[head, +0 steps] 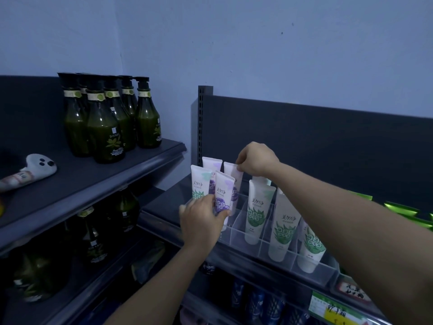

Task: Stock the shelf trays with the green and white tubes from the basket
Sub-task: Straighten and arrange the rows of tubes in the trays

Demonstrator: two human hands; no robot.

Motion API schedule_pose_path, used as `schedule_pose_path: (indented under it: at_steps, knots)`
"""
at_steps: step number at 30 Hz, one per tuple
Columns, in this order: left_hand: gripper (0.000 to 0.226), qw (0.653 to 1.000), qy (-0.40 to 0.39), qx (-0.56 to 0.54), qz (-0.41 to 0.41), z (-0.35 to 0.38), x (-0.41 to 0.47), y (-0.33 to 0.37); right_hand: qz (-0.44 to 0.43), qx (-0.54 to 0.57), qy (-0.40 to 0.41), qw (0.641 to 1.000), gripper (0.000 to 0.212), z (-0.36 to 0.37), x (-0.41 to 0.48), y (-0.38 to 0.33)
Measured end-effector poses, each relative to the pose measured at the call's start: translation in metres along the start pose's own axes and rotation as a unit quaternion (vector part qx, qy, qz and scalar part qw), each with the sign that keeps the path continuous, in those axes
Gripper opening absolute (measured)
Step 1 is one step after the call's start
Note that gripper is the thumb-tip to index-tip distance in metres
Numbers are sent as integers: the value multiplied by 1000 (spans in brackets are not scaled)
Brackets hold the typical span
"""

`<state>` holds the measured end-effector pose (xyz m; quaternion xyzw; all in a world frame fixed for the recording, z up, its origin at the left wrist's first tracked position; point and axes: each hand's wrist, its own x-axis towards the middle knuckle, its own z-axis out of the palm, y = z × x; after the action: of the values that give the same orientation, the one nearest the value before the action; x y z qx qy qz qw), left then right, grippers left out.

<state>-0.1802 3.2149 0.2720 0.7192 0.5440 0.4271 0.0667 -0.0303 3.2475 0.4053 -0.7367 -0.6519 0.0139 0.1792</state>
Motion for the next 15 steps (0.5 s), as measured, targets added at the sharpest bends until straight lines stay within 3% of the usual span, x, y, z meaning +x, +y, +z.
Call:
schedule_pose_path:
  at_steps: [15]
  knots:
    - [41,999,22,-24,-33,-1,-4,8,0,28,-5,1000,10,-2,-3,7]
